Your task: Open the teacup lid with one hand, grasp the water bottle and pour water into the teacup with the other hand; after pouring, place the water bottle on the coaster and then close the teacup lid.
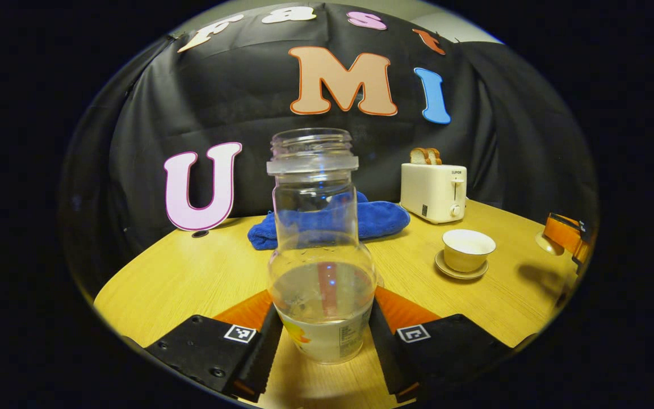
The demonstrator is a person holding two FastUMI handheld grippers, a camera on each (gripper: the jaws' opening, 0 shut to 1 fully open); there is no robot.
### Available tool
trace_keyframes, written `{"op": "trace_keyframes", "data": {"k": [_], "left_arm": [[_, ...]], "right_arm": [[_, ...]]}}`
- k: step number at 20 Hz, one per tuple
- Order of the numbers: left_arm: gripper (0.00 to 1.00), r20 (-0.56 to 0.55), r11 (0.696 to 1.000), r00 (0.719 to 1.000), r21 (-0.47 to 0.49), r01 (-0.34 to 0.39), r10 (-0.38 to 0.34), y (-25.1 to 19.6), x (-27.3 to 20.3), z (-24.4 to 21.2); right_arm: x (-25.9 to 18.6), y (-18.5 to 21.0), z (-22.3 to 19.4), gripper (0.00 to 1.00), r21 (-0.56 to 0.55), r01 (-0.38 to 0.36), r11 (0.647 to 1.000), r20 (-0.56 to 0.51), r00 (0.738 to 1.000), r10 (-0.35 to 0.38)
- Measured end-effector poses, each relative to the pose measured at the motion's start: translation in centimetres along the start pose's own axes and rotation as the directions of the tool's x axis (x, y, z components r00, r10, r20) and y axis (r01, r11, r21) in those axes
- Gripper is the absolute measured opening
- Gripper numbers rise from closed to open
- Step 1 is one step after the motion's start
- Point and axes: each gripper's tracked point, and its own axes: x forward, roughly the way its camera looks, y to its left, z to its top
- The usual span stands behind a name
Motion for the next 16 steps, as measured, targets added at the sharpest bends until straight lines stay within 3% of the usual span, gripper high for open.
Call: {"op": "trace_keyframes", "data": {"k": [5,10,12,16], "left_arm": [[0.72,-0.013,0.999,1.000,0.046,-0.026,0.027,-0.3,0.4,0.3],[0.70,-0.072,0.973,0.995,0.222,-0.056,0.074,-0.8,1.2,1.1],[0.70,-0.060,0.941,0.993,0.328,-0.081,0.106,-0.8,1.5,2.5],[0.70,-0.051,0.833,0.985,0.542,-0.111,0.165,-0.8,2.1,4.6]], "right_arm": [[0.1,-0.3,-0.1,0.29,0.000,0.017,1.000,0.001,1.000,-0.017],[0.1,-0.2,0.0,0.29,0.001,0.002,1.000,-0.001,1.000,-0.002],[0.0,-0.8,-0.1,0.29,0.000,0.009,1.000,-0.001,1.000,-0.009],[-0.1,-2.4,-0.1,0.29,0.000,0.029,1.000,-0.003,1.000,-0.029]]}}
